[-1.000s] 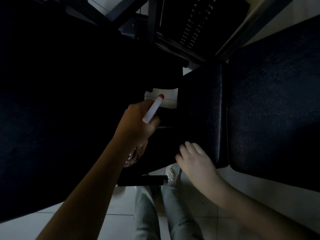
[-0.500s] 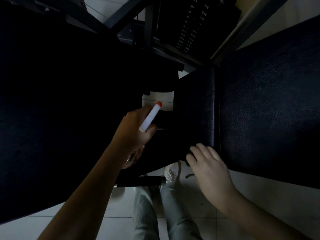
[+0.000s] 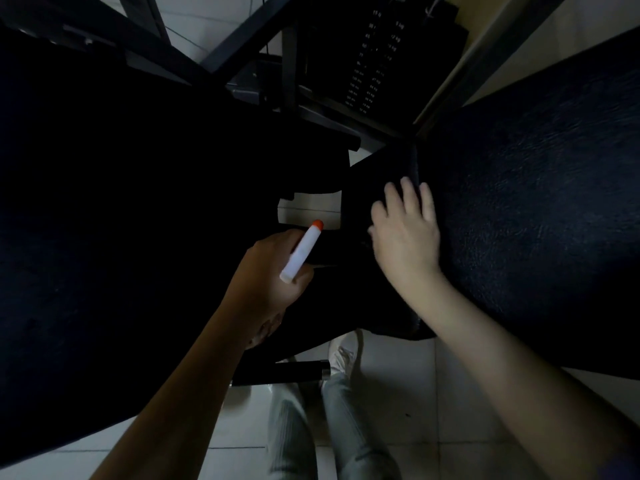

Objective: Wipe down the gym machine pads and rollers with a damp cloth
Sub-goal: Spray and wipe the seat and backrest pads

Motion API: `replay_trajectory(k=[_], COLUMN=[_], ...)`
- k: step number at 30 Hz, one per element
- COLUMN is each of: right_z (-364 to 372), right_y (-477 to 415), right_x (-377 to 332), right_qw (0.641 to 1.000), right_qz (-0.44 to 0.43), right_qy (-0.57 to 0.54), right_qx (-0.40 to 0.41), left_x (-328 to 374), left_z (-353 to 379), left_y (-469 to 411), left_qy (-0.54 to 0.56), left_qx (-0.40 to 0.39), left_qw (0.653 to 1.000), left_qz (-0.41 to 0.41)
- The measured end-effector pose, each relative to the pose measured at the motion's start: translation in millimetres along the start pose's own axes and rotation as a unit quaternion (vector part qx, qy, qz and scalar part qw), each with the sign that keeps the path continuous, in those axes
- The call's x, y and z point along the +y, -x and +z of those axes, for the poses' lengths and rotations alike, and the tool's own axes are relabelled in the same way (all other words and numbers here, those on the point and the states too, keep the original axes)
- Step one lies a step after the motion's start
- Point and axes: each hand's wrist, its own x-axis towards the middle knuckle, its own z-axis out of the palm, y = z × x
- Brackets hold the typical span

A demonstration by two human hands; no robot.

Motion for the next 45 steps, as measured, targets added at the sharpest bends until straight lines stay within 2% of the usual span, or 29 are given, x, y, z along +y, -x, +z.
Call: replay_trajectory(k=[3, 8, 12, 16, 21, 26, 29, 33, 38, 42, 45], right_z=[6.2, -3.8, -30.6, -39.5, -33.5, -25.9, -31.0, -37.8, -35.0, -42.3, -52.8], right_y=[24.6, 42.9, 51.6, -7.6, -76.2, -37.4, -17.0, 16.8, 53.1, 74.4, 88.7], right_x=[-6.6, -0.2, 20.0, 36.7, 31.6, 31.7, 26.4, 22.6, 24.7, 30.2, 34.9], right_qw=[0.997, 0.997, 0.995, 0.998, 0.999, 0.994, 0.997, 0.993, 0.991, 0.986, 0.986], right_qz=[-0.044, -0.058, -0.014, 0.036, 0.019, -0.051, -0.048, -0.083, -0.101, -0.118, -0.097], right_qy=[0.037, -0.049, -0.096, -0.033, 0.013, 0.045, 0.034, -0.017, -0.078, -0.109, -0.134], right_qx=[-0.054, 0.012, 0.016, 0.030, -0.047, -0.082, -0.053, -0.088, -0.045, -0.040, -0.035], left_x=[3.2, 4.2, 7.2, 12.0, 17.2, 20.9, 22.2, 28.9, 56.4, 81.4, 102.5], left_z=[5.4, 4.6, 0.0, 0.5, 6.0, 5.0, 0.4, -6.0, -7.6, -13.5, -16.7], left_y=[2.2, 6.2, 9.9, 5.4, 2.4, 11.3, 19.8, 25.2, 24.8, 16.1, 8.8], left_qy=[0.001, 0.005, 0.025, 0.007, -0.023, 0.030, 0.090, 0.128, 0.148, 0.113, 0.085], left_qx=[-0.003, -0.018, -0.005, -0.017, -0.025, 0.001, 0.001, 0.009, -0.019, -0.021, -0.022], left_qw=[1.000, 0.999, 0.999, 0.998, 0.997, 0.998, 0.988, 0.977, 0.977, 0.984, 0.990], left_qz=[-0.031, -0.036, -0.045, -0.052, -0.063, -0.057, -0.124, -0.172, -0.155, -0.134, -0.112])
